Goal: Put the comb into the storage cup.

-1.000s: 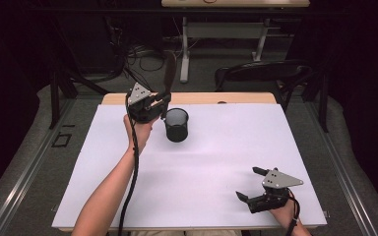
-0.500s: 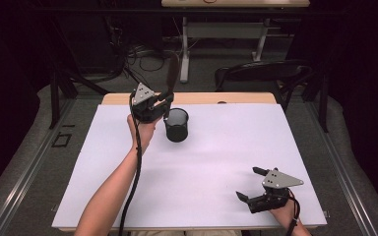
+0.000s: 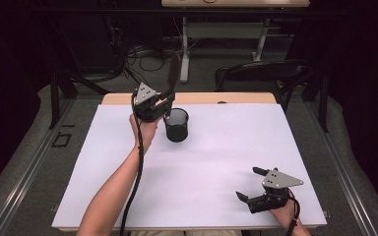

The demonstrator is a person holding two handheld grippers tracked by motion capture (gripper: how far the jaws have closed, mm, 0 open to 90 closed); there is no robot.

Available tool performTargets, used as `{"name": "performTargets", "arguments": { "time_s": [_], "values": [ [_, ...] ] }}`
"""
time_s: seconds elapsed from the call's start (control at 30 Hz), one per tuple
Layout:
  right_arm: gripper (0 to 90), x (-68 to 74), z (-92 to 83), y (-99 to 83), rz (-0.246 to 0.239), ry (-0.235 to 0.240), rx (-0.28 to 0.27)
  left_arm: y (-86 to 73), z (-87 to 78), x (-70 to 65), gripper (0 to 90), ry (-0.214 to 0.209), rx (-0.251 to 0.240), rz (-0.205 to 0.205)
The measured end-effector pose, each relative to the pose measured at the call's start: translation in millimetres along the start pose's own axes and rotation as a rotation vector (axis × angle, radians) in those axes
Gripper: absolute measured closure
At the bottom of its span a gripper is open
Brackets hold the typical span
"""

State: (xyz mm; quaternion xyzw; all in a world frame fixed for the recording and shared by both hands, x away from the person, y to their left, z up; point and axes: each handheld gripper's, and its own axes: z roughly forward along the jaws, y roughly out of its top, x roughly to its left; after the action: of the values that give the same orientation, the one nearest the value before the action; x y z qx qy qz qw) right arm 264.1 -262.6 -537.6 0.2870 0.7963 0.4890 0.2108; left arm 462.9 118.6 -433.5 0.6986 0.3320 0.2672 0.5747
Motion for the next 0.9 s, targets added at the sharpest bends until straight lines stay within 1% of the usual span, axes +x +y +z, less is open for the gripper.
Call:
{"name": "performTargets", "arguments": {
  "time_s": [0.3,0.43,0.8,0.9],
  "values": [
    [0.0,0.0,-0.4,0.1,-0.002,0.000,0.001,-1.7,5.4,0.6,72.5,0.009,-0.004,-0.014],
    [0.0,0.1,-0.1,0.0,-0.001,0.002,0.000,-3.2,7.3,1.1,72.6,0.004,-0.010,-0.031],
    [0.0,0.1,0.1,0.0,-0.001,0.001,-0.001,-7.6,12.5,3.8,72.5,0.003,-0.004,-0.059],
    [0.0,0.1,0.1,0.0,-0.002,0.001,0.000,-8.7,13.9,3.6,72.5,0.004,0.001,-0.061]
  ]
}}
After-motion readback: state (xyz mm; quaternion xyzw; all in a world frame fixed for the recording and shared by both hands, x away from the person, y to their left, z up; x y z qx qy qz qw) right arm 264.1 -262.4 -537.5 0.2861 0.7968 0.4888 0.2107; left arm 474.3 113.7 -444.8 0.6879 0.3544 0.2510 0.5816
